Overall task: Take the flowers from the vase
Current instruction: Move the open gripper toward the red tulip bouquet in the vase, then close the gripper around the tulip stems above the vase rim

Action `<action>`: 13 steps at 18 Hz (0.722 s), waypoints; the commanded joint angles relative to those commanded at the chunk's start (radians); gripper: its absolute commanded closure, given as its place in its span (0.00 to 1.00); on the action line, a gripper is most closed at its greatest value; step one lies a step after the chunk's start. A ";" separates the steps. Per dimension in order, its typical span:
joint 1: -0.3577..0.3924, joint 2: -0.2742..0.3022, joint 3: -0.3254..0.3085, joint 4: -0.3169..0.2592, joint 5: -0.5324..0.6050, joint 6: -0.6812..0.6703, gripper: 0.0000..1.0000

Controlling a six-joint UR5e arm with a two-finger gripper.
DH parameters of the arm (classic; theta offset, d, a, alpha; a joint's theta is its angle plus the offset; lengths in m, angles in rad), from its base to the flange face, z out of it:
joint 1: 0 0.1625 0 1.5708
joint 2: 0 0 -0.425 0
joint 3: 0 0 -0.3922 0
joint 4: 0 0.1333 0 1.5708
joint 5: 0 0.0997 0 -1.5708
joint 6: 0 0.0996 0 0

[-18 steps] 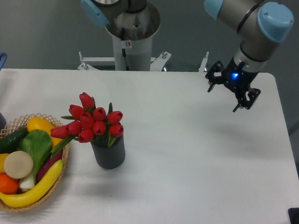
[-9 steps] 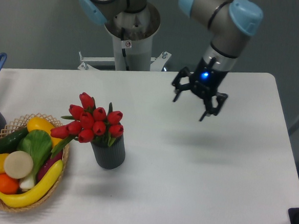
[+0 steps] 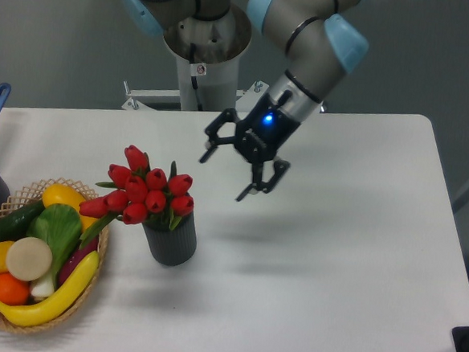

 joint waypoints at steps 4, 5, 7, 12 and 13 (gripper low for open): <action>-0.014 -0.009 -0.005 0.024 -0.082 0.009 0.00; -0.021 -0.021 -0.005 0.047 -0.097 0.009 0.00; -0.038 -0.052 -0.005 0.099 -0.102 0.008 0.00; -0.067 -0.104 0.009 0.147 -0.109 0.006 0.00; -0.068 -0.109 0.011 0.149 -0.111 0.006 0.00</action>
